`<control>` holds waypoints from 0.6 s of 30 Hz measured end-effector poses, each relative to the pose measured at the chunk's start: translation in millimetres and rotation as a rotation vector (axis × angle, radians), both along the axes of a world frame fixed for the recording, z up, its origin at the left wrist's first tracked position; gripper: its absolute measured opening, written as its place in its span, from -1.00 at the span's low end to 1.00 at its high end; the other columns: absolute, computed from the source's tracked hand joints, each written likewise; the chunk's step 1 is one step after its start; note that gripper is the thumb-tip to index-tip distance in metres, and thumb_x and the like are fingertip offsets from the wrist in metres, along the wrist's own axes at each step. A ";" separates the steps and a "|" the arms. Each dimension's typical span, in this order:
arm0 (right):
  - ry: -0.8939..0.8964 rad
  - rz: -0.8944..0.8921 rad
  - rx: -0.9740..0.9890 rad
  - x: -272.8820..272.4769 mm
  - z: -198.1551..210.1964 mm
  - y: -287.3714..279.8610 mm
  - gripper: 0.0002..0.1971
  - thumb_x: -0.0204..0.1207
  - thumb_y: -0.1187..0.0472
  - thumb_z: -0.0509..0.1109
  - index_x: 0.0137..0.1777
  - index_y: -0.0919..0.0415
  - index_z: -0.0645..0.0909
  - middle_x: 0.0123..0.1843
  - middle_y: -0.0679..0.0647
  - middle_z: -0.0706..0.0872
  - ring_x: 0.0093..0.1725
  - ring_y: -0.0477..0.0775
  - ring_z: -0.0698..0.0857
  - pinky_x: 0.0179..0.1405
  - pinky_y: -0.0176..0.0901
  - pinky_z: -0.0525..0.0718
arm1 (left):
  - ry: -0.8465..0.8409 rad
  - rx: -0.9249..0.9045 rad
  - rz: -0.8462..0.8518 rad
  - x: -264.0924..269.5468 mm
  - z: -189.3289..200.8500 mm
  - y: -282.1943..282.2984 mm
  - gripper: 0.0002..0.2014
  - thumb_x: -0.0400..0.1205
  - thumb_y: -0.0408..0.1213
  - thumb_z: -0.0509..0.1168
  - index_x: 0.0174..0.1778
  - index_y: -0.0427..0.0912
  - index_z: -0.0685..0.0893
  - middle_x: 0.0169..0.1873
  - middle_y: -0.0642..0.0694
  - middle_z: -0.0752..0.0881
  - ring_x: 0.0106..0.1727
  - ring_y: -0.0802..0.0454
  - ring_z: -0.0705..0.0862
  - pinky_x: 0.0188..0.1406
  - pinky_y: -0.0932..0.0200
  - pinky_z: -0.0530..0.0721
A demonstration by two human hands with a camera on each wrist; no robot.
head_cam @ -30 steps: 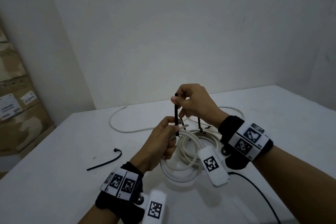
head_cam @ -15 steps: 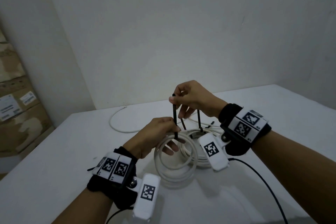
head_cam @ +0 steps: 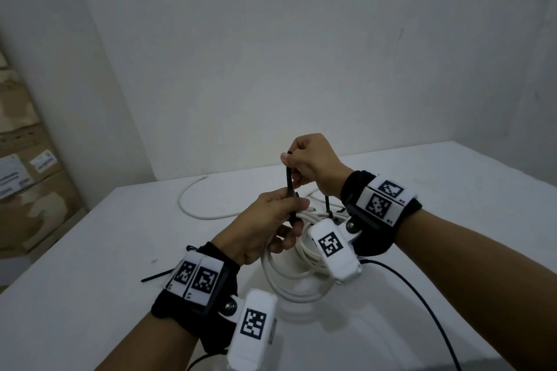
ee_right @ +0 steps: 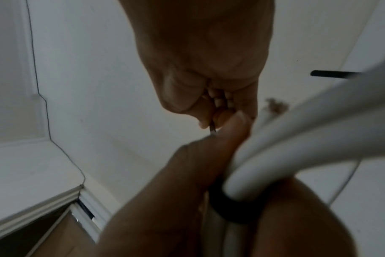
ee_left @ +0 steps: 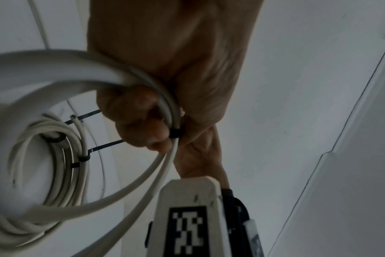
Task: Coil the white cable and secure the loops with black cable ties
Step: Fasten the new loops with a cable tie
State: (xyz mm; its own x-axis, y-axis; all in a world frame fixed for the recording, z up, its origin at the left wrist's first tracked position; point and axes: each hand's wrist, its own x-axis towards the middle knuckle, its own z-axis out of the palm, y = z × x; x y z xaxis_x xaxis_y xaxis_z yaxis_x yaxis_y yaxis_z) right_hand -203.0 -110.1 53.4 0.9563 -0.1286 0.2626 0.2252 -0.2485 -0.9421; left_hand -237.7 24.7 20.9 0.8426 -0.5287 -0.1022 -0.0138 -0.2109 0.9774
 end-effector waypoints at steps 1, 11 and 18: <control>0.004 -0.005 0.012 0.7 -1.7 -0.6 -0.72 0.53 0.41 0.38 -0.40 0.31 0.44 -0.52 0.17 0.52 -0.65 -0.01 0.52 -0.68 -0.23 0.62 | 0.018 0.001 0.020 -0.4 0.1 -0.7 -0.88 0.65 -0.22 0.27 -0.14 -0.17 0.52 -0.55 -0.11 0.52 -0.66 0.00 0.36 -0.69 0.35 0.17; 0.142 0.253 -0.065 -44.8 -9.6 -19.2 -0.53 0.56 -0.16 0.29 0.16 0.28 0.57 -0.10 0.26 0.80 -0.30 0.16 0.76 -0.52 -0.17 0.65 | 0.193 -0.214 0.187 26.4 15.1 5.3 -0.77 0.67 -0.23 0.21 -0.31 -0.16 0.44 -0.66 0.01 0.32 -0.76 0.17 0.19 -0.76 0.44 0.07; 0.022 0.058 -0.049 -54.0 -46.6 -21.9 -0.87 0.65 0.19 0.27 0.08 0.23 0.55 -0.42 0.10 0.55 -0.66 -0.01 0.53 -0.74 -0.21 0.55 | 0.337 -0.434 0.245 28.3 7.4 0.6 -0.58 0.62 0.03 0.31 -0.32 -0.29 0.64 -0.57 -0.12 0.61 -0.62 0.05 0.57 -0.64 0.30 0.58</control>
State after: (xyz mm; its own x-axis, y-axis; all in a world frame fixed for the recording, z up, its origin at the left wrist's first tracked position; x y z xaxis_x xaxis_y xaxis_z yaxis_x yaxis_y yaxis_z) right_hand -257.0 -132.0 6.8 0.9673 -0.0606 0.2462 0.2200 -0.2817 -0.9339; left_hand -209.5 25.3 28.3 0.9039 -0.3764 -0.2031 0.3103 0.2503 0.9171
